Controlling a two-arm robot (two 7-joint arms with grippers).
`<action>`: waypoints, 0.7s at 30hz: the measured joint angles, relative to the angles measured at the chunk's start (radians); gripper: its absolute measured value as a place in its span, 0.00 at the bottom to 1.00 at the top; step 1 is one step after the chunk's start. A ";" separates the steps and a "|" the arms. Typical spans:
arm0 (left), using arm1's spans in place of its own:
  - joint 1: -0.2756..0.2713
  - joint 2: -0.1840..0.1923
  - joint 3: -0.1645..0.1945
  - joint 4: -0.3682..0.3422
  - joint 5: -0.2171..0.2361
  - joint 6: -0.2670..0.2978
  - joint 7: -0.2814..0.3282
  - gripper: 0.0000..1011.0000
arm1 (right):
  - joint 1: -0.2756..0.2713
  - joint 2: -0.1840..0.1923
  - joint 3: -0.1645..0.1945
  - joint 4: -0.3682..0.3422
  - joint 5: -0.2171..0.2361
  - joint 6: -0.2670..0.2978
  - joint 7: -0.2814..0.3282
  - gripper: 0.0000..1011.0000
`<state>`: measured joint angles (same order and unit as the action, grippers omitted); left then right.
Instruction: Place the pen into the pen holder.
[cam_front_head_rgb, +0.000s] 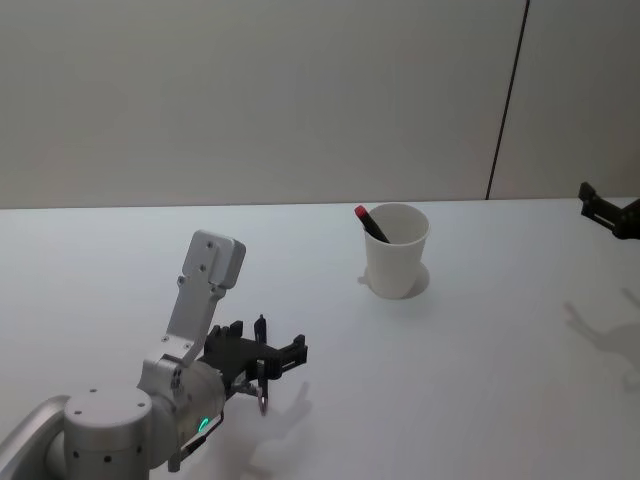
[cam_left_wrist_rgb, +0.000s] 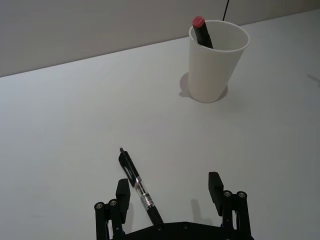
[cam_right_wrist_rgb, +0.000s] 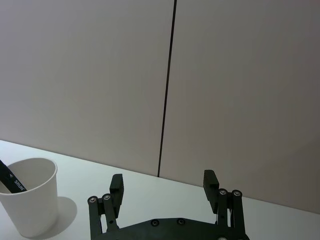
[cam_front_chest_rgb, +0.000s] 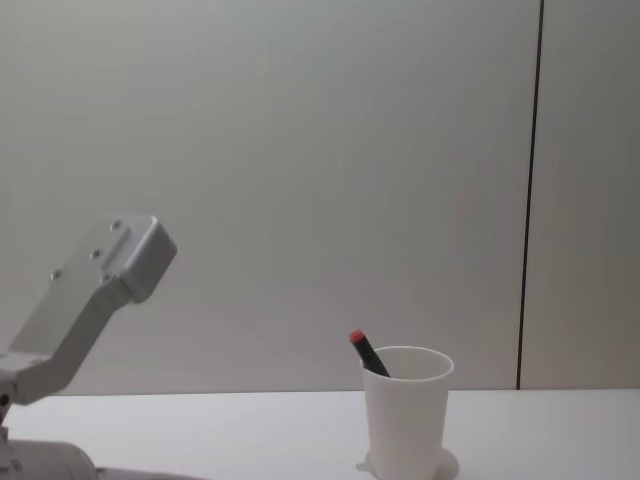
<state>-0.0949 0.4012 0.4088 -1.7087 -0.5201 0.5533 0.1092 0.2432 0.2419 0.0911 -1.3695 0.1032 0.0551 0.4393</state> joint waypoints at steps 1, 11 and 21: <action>0.001 0.000 0.000 0.000 0.000 0.002 0.001 0.99 | 0.000 0.000 0.000 0.000 0.000 0.000 0.000 0.99; 0.011 0.001 0.002 0.009 0.008 0.036 0.002 0.99 | 0.000 0.000 0.000 0.000 0.000 0.000 0.000 0.99; 0.008 0.000 0.006 0.029 0.045 0.064 -0.018 0.99 | 0.000 0.000 0.000 0.000 0.000 0.000 0.000 0.99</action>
<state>-0.0868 0.4017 0.4148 -1.6794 -0.4755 0.6176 0.0914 0.2433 0.2419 0.0912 -1.3695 0.1032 0.0551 0.4393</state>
